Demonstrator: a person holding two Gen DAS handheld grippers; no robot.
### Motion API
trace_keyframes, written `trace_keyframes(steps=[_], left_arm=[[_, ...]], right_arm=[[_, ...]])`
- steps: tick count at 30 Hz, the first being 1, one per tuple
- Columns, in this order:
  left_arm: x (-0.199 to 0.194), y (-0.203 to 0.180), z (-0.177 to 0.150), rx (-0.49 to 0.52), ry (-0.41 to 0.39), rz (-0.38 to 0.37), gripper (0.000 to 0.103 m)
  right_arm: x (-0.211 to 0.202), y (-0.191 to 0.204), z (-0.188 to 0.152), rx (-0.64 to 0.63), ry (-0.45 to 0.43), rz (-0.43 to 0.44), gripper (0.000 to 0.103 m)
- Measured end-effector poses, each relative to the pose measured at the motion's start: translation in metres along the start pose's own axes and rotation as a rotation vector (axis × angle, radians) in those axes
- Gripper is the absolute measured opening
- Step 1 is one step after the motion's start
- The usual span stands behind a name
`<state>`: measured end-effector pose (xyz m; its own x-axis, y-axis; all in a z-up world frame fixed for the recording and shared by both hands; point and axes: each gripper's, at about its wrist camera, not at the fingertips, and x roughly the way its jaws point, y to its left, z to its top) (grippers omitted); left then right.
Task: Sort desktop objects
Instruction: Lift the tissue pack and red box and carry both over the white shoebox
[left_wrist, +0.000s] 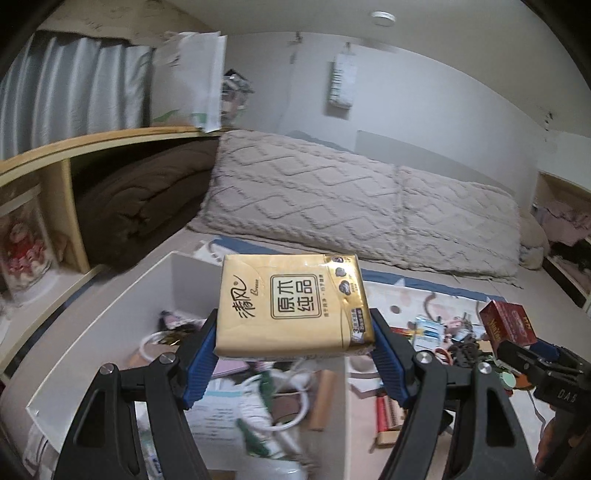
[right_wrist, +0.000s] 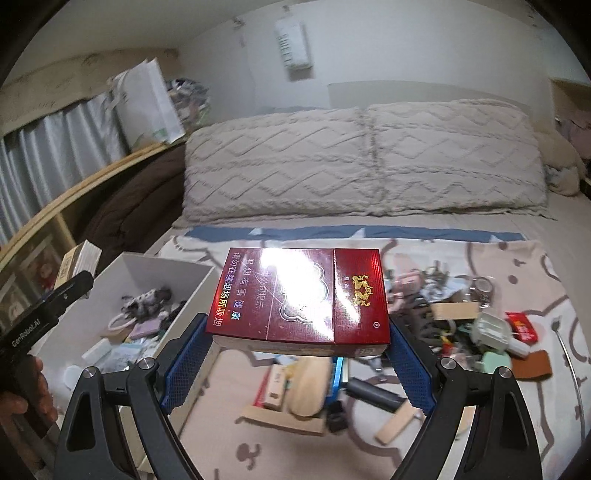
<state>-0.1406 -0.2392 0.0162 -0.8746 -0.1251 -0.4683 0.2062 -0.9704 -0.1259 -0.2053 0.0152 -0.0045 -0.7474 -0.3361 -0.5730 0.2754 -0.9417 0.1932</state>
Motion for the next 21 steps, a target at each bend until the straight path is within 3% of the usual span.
trace_keyframes(steps=[16, 21], left_arm=[[-0.015, 0.083, -0.022, -0.143, 0.006, 0.183, 0.075], [-0.022, 0.094, -0.029, -0.173, 0.009, 0.199, 0.075]], right_arm=[[0.026, 0.081, -0.002, -0.108, 0.054, 0.089, 0.091], [0.034, 0.105, -0.004, -0.126, 0.077, 0.12, 0.091]])
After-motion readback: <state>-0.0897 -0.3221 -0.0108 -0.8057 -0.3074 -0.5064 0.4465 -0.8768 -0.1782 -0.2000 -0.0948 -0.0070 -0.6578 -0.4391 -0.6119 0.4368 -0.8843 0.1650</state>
